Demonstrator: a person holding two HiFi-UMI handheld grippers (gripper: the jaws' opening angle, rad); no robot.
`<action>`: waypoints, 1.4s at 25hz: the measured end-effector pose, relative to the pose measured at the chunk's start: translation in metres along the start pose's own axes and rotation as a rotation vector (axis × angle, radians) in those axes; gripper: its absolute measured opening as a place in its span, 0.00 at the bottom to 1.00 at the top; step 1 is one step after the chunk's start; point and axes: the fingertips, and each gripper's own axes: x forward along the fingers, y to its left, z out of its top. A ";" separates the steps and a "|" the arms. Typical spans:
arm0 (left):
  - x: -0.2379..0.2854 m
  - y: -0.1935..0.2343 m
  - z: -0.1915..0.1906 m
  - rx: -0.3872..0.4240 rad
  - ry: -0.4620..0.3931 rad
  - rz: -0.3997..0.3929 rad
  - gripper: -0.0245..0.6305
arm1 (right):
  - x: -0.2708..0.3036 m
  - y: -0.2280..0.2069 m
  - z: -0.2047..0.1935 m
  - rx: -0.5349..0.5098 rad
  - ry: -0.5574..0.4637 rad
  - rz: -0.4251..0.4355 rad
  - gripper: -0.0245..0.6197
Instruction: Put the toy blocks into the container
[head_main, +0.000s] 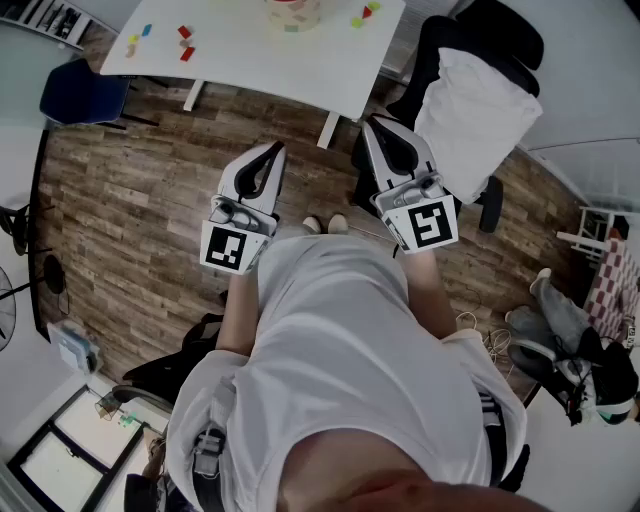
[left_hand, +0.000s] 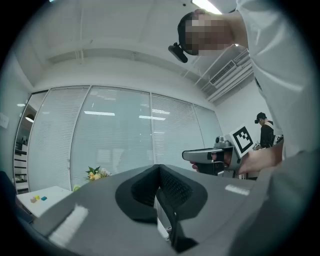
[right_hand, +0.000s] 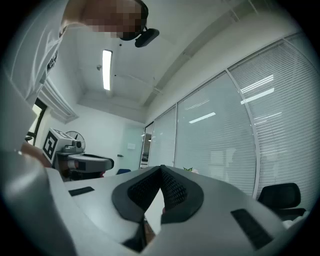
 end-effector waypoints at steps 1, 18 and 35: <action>0.001 -0.001 0.001 -0.004 0.000 0.000 0.03 | -0.002 0.000 -0.003 -0.003 0.011 -0.001 0.03; -0.004 -0.001 -0.010 -0.010 0.063 0.008 0.03 | -0.012 -0.011 -0.022 0.010 0.050 -0.035 0.04; 0.036 0.066 -0.041 -0.027 0.047 0.040 0.03 | 0.052 -0.049 -0.057 0.004 0.111 -0.024 0.04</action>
